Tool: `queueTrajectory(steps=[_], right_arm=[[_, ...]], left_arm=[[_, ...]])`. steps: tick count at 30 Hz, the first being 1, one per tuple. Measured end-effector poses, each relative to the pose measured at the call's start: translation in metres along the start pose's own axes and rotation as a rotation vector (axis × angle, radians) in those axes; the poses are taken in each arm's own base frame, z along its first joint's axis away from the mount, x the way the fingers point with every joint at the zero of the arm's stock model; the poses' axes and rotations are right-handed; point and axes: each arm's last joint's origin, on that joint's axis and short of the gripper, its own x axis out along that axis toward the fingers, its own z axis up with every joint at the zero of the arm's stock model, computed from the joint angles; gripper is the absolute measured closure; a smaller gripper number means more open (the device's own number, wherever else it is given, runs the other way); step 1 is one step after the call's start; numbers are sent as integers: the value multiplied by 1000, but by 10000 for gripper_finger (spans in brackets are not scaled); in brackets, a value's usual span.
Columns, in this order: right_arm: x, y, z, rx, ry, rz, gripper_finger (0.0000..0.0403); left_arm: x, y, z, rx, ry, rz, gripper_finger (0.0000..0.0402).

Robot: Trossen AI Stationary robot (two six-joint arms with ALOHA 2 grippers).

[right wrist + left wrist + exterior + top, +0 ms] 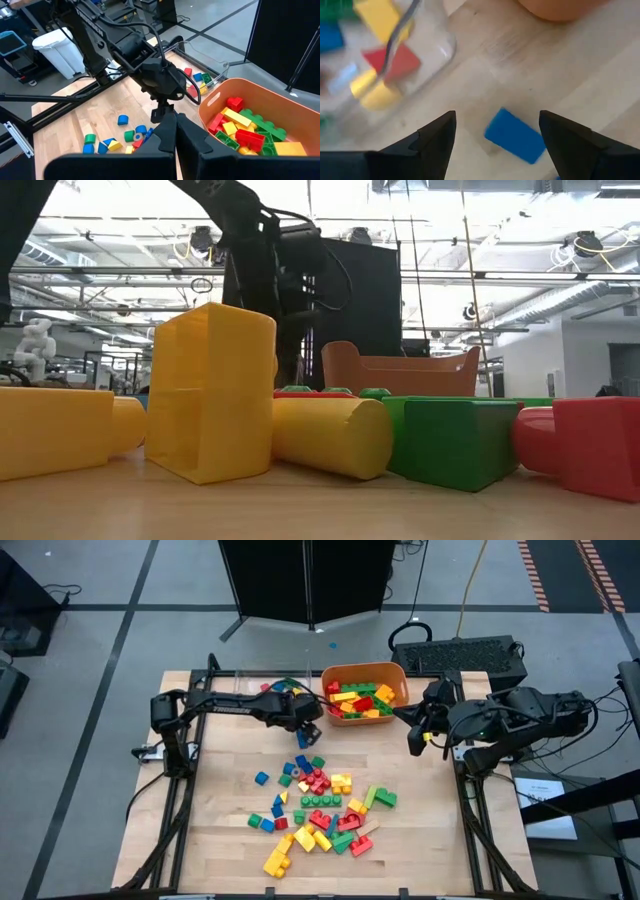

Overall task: Sort blocks by size
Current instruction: Put the small blue block into the transparent bin

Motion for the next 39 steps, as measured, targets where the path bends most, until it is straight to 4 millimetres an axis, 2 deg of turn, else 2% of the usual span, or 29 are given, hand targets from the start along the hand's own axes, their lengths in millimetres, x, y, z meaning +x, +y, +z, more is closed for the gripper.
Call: queueTrajectory(steps=[6,15,20,27,31,39], right_arm=[[0,0,0,-18,0,0,403],[0,1,-1,-63,21,27,398],[0,1,-1,-92,38,48,396],[-1,1,-2,-133,58,63,395],[-1,0,-3,-148,66,57,395],[-1,-2,-5,-183,84,45,394]], left_arm=[[-2,-6,-2,-274,-54,32,114],[-5,-14,-7,-459,-119,65,114],[-1,-26,-16,-523,-159,83,114],[17,-47,-36,-533,-155,132,114],[24,-47,-40,-553,-163,178,114],[26,-45,-42,-670,-192,206,114]])
